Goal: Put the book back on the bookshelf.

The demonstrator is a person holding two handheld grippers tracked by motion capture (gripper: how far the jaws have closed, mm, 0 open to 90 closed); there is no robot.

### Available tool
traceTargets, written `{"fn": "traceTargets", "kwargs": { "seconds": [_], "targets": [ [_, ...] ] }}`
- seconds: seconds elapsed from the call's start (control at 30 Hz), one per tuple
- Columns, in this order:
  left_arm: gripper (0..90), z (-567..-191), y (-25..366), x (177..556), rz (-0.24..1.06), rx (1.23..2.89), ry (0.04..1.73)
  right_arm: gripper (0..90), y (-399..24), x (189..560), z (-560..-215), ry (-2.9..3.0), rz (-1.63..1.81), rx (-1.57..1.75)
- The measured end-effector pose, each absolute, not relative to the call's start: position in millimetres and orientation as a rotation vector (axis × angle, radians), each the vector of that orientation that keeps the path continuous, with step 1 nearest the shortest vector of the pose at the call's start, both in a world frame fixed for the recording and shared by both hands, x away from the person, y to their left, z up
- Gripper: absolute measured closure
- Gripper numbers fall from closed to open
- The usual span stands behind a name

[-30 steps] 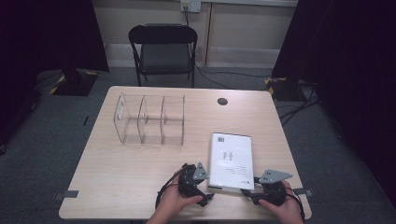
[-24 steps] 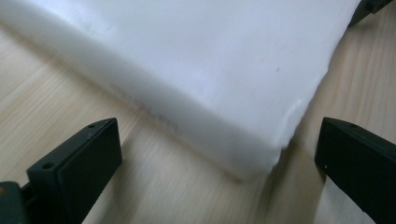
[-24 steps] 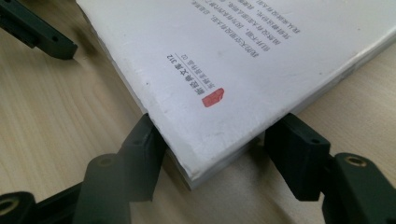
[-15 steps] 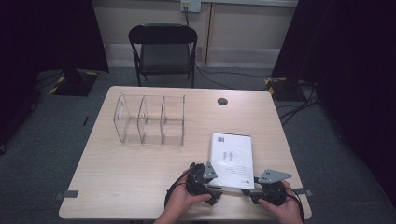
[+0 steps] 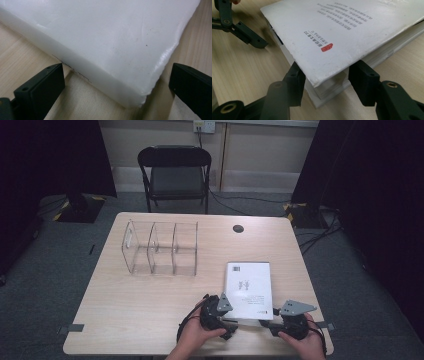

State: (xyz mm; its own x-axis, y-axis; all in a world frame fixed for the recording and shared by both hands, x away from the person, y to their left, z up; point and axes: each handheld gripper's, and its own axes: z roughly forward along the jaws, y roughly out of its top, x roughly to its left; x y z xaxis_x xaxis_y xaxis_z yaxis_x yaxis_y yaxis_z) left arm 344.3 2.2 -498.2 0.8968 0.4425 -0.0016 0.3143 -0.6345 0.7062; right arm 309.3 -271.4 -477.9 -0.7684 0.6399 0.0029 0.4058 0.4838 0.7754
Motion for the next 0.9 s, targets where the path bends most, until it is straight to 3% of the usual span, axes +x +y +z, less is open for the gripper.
{"fn": "traceTargets", "kwargs": {
  "seconds": [0.13, 0.9],
  "targets": [
    [18.1, -492.2, 6.0, 346.0, 0.253, 2.301, 0.571, 48.6, -271.6, 309.6, -477.4, 2.449, 1.168, 0.886],
    [14.7, -459.2, -15.7, 347.1, 0.35, 2.365, 0.42, 48.6, -272.3, 311.7, -473.9, 2.451, 1.192, 0.895]
  ]
}}
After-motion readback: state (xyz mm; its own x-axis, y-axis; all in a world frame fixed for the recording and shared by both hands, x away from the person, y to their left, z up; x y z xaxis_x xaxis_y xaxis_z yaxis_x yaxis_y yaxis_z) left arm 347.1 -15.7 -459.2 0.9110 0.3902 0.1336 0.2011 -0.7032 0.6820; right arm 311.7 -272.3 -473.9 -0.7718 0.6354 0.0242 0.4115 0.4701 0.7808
